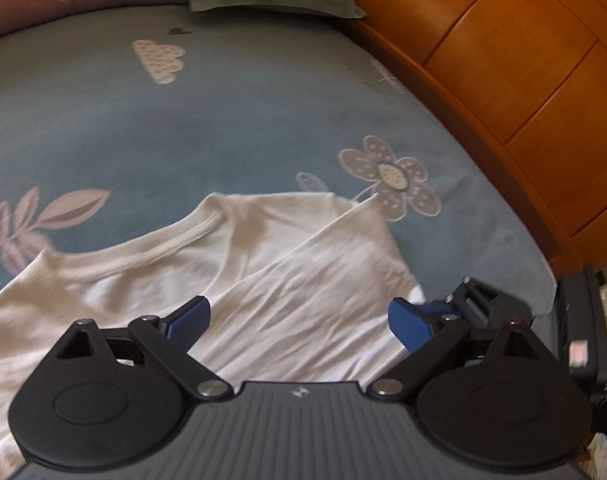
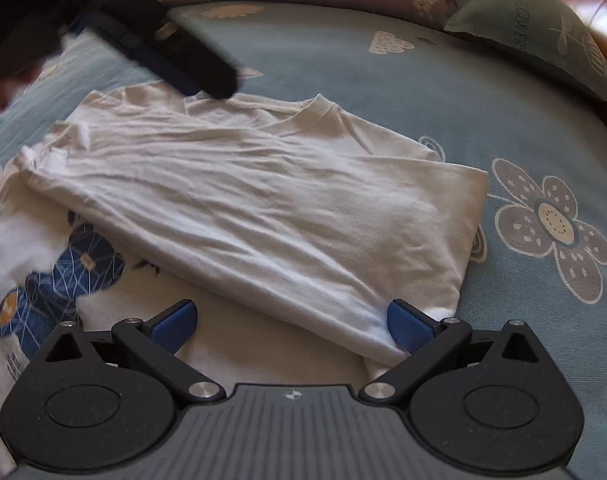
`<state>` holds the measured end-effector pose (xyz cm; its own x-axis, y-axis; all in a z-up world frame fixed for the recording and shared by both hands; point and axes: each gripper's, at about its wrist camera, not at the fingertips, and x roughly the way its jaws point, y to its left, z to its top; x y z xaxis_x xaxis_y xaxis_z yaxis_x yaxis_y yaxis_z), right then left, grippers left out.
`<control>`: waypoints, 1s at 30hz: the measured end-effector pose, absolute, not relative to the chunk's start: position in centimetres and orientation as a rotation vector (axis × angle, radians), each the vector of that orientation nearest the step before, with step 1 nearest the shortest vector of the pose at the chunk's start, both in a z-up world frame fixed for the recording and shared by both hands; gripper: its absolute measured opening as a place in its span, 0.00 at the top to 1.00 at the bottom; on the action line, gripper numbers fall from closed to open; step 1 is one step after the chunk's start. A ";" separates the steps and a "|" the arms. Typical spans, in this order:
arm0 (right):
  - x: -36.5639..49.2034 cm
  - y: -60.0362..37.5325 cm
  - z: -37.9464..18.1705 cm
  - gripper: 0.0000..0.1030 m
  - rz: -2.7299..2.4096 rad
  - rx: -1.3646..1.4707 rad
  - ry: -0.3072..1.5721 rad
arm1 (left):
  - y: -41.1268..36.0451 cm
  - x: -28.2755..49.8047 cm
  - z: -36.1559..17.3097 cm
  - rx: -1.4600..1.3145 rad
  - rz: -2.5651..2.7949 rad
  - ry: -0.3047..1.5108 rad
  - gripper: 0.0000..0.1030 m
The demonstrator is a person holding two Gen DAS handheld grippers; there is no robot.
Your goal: Fold clothes
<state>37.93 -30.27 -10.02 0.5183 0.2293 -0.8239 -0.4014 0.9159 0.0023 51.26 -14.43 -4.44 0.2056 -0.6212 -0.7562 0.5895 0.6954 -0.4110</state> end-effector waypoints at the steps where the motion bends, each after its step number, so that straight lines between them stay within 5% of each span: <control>1: 37.4 -30.3 -10.1 0.00 0.389 -0.216 0.941 | -15.7 51.7 -4.3 -0.030 -0.878 1.064 0.07; 8: 36.9 -32.0 -10.0 0.00 0.398 -0.084 0.891 | -25.5 55.7 -7.4 0.057 -1.056 1.106 0.07; 24: 36.8 -33.0 -10.2 0.00 0.444 -0.019 0.855 | -33.5 60.5 -11.7 0.139 -1.348 1.561 0.06; 30: 36.7 -33.1 -10.2 0.00 0.441 -0.007 0.846 | -33.4 63.9 -11.8 -0.234 -1.262 1.441 0.06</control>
<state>36.66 -33.12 -10.24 0.5787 0.3739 -0.7248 -0.3797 0.9100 0.1663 63.86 -33.37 -11.77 -0.3312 -0.7346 -0.5921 0.4898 0.4025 -0.7734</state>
